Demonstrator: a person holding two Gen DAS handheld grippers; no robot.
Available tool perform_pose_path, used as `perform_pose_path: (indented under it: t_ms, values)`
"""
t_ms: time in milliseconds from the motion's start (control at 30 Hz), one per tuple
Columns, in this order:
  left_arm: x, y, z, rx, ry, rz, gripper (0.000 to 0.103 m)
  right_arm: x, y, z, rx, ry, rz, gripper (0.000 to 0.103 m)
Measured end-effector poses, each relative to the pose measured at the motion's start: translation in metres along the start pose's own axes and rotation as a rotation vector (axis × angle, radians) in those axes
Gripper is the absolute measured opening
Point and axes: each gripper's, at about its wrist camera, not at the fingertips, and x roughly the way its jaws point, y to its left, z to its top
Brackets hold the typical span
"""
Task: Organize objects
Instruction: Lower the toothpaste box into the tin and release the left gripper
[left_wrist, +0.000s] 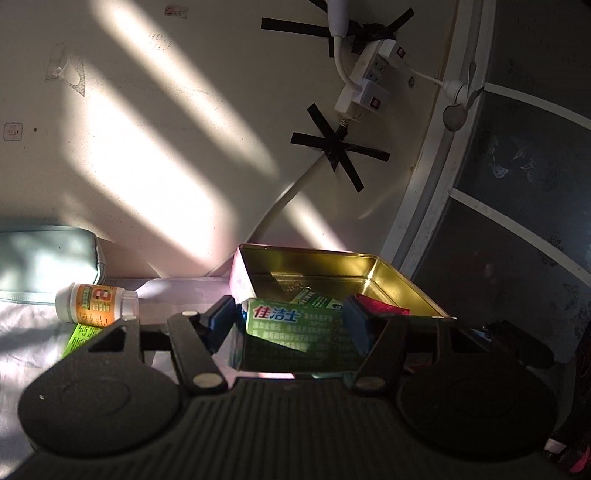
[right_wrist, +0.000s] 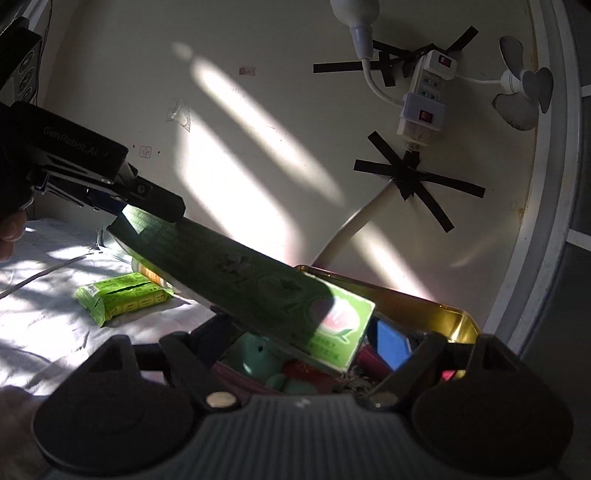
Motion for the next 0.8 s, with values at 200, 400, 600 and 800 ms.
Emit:
perform_pose_path:
  t_ms: [200,400,600,800]
  values:
    - [0.072,-0.028,0.013,0.042,0.028,-0.007,0.066,0.047,-0.049,-0.007,-0.028,0.075,-0.105,0.083]
    - [0.125,-0.041,0.004,0.102,0.053,0.123,0.066,0.089,-0.065,-0.023,0.021,0.12,-0.211,0.088]
    - [0.119,-0.041,-0.013,0.096,0.051,0.186,0.066,0.064,-0.057,-0.033,0.085,0.02,-0.226,0.089]
    - [0.113,-0.051,-0.021,0.129,0.044,0.257,0.067,0.052,-0.061,-0.034,0.197,-0.01,-0.198,0.089]
